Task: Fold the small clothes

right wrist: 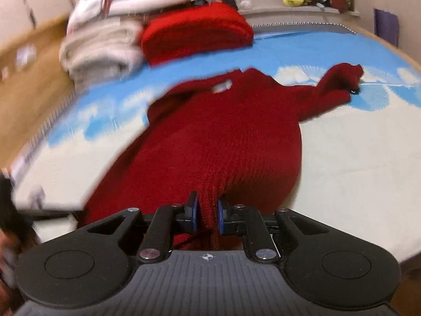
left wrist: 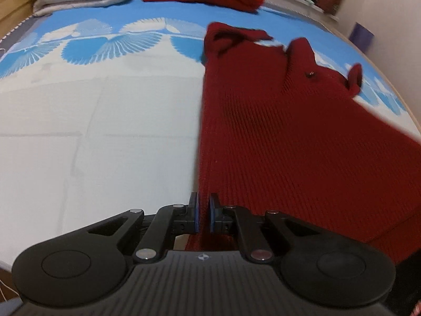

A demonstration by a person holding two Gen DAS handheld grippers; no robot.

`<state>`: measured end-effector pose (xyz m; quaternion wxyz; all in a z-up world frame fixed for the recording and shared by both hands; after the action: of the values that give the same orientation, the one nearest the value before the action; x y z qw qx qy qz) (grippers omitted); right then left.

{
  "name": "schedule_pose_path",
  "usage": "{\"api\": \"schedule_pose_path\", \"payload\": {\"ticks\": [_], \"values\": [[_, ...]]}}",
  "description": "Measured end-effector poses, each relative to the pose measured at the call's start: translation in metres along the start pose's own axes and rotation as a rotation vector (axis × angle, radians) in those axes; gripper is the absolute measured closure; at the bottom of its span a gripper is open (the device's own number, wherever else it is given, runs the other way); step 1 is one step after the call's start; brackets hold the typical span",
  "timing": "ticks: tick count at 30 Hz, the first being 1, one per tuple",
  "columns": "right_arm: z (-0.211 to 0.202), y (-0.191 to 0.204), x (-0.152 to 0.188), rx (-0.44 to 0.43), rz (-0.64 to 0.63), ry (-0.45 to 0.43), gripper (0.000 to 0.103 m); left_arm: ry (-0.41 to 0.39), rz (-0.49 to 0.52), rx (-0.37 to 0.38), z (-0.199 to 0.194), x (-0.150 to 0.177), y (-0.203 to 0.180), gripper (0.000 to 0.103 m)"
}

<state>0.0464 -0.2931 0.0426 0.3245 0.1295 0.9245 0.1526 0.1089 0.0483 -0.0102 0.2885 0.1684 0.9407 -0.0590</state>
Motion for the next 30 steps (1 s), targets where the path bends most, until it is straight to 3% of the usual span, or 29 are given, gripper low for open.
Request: {"api": "schedule_pose_path", "payload": {"ticks": [1, 2, 3, 4, 5, 6, 8, 11, 13, 17, 21, 22, 23, 24, 26, 27, 30], "values": [[0.009, -0.006, 0.008, 0.027, -0.014, 0.058, 0.077, -0.004, -0.001, 0.004, -0.003, -0.001, 0.001, 0.090], [0.018, -0.013, 0.013, 0.059, -0.029, 0.094, 0.071, -0.017, -0.007, -0.008, -0.008, -0.005, 0.003, 0.074], [0.026, -0.023, 0.013, 0.108, -0.008, 0.078, 0.062, -0.036, -0.013, -0.024, -0.011, -0.010, 0.003, 0.058], [0.028, -0.027, 0.008, 0.135, 0.020, 0.043, 0.055, -0.065, -0.020, -0.044, -0.014, -0.019, 0.007, 0.020], [0.031, -0.034, -0.002, 0.151, 0.059, -0.011, 0.040, -0.092, -0.032, -0.070, -0.016, -0.028, 0.008, 0.000], [0.034, -0.040, -0.016, 0.151, 0.112, -0.070, 0.027, -0.149, -0.052, -0.108, -0.018, -0.042, 0.012, 0.001], [0.043, -0.051, -0.043, 0.142, 0.236, -0.162, 0.019, -0.200, -0.054, -0.124, -0.012, -0.073, 0.015, 0.001], [0.071, -0.067, -0.084, 0.121, 0.452, -0.229, 0.019, -0.230, -0.063, -0.123, 0.022, -0.131, 0.016, 0.001], [0.095, -0.077, -0.107, 0.120, 0.564, -0.277, 0.019, -0.223, -0.059, -0.162, 0.056, -0.170, 0.016, 0.001], [0.130, -0.091, -0.116, 0.212, 0.516, -0.283, 0.019, -0.116, -0.033, -0.205, 0.144, -0.239, 0.012, 0.000], [0.132, -0.096, -0.118, 0.214, 0.470, -0.303, 0.020, 0.004, -0.028, -0.257, 0.222, -0.277, 0.021, 0.004], [0.133, -0.097, -0.117, 0.218, 0.454, -0.308, 0.020, -0.002, -0.057, -0.275, 0.230, -0.281, 0.026, 0.031], [0.135, -0.096, -0.118, 0.229, 0.430, -0.305, 0.020, -0.012, -0.090, -0.284, 0.236, -0.283, 0.033, 0.073], [0.135, -0.096, -0.118, 0.237, 0.411, -0.302, 0.020, -0.023, -0.144, -0.283, 0.236, -0.282, 0.043, 0.074], [0.136, -0.093, -0.120, 0.252, 0.385, -0.306, 0.020, -0.075, -0.213, -0.355, 0.225, -0.276, 0.064, 0.081], [0.137, -0.095, -0.123, 0.255, 0.383, -0.311, 0.020, -0.071, -0.227, -0.399, 0.221, -0.268, 0.078, 0.081], [0.135, -0.099, -0.125, 0.248, 0.413, -0.324, 0.022, -0.025, -0.334, -0.397, 0.208, -0.224, 0.131, 0.081]]}}
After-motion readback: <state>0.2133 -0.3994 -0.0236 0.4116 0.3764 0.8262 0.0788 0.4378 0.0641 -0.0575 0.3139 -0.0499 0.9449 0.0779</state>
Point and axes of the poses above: each gripper's, at about its wrist camera, not at the fingertips, and z roughly the way its jaws point, y to its left, x to its underside, the point moved 4 cm from there along z, roughly the way its jaws point, and after that the axes turned 14 degrees about z, right-handed, at the moved point
